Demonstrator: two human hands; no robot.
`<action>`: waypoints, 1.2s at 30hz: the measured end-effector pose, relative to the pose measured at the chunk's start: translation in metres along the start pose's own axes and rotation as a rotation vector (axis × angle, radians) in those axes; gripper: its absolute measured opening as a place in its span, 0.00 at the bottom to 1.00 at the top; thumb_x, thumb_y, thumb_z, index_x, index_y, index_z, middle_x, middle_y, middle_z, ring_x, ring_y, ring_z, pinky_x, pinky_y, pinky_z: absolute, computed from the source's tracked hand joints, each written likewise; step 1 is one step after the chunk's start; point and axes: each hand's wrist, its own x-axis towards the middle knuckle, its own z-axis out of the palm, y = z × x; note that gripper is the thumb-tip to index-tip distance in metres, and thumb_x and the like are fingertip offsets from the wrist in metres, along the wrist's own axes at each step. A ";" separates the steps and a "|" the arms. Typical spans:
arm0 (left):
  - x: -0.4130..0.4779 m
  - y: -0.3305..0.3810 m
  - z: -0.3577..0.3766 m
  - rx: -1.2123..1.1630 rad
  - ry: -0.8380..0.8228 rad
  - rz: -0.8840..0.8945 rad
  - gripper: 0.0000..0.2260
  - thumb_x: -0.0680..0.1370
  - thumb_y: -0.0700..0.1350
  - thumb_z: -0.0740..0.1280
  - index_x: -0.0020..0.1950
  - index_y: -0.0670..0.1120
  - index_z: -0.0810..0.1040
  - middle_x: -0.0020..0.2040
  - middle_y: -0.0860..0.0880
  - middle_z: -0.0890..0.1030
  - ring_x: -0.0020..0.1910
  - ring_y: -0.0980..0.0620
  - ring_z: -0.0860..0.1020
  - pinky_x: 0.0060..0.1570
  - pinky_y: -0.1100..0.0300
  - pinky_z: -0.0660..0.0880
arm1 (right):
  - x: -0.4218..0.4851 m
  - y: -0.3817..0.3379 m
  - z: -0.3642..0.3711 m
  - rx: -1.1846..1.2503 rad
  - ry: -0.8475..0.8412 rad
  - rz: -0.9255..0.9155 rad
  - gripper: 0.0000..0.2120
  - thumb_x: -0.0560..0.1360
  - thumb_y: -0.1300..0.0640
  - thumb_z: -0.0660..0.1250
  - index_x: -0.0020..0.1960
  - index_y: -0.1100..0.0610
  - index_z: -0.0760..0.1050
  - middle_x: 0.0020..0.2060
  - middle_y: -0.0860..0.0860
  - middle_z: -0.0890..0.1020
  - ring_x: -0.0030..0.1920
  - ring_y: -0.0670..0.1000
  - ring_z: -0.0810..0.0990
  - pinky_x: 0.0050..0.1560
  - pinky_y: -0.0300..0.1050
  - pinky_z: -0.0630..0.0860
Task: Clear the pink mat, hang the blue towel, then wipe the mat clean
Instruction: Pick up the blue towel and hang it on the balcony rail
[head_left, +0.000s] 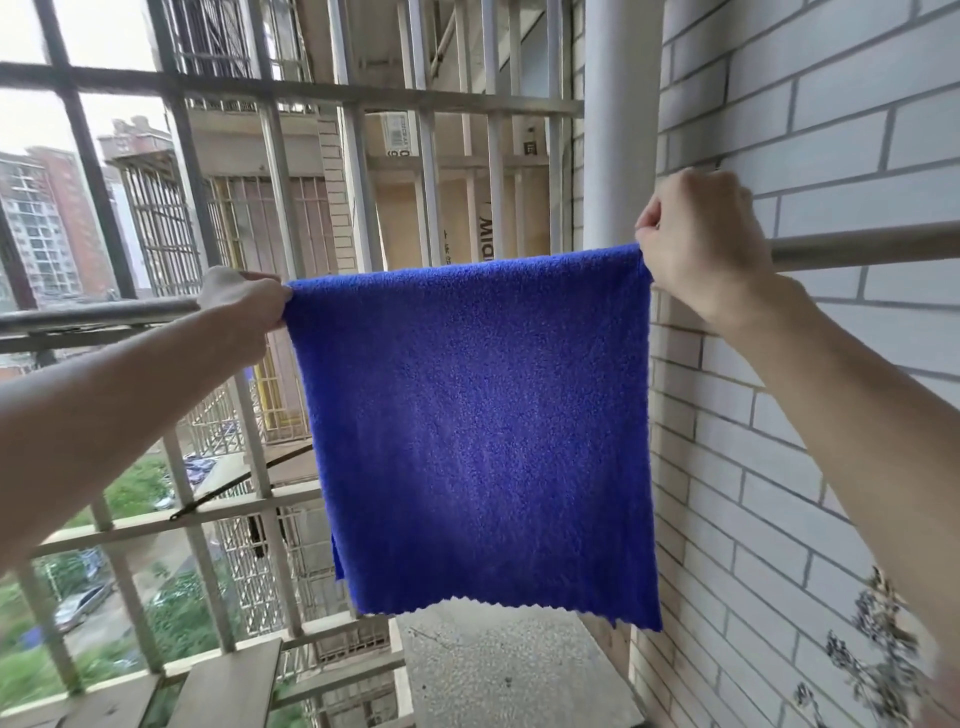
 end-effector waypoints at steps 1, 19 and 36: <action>0.003 0.000 0.000 -0.006 0.025 -0.002 0.07 0.77 0.37 0.69 0.54 0.41 0.79 0.48 0.45 0.80 0.49 0.47 0.81 0.56 0.55 0.79 | -0.001 0.001 0.001 -0.001 0.001 -0.007 0.07 0.73 0.69 0.65 0.41 0.65 0.82 0.36 0.61 0.83 0.39 0.61 0.82 0.41 0.46 0.79; -0.054 0.001 0.005 0.766 -0.246 0.838 0.24 0.75 0.36 0.65 0.72 0.44 0.71 0.68 0.44 0.72 0.68 0.46 0.66 0.69 0.45 0.64 | -0.033 -0.020 -0.008 -0.113 -0.130 -0.227 0.13 0.75 0.62 0.62 0.58 0.61 0.78 0.53 0.58 0.77 0.58 0.58 0.72 0.56 0.52 0.74; -0.220 -0.035 -0.023 1.027 -0.753 0.777 0.09 0.75 0.43 0.58 0.38 0.45 0.75 0.41 0.48 0.79 0.40 0.45 0.77 0.41 0.50 0.77 | -0.168 -0.068 -0.056 -0.125 -0.717 -0.053 0.09 0.74 0.60 0.58 0.44 0.57 0.78 0.43 0.51 0.80 0.43 0.55 0.80 0.42 0.50 0.79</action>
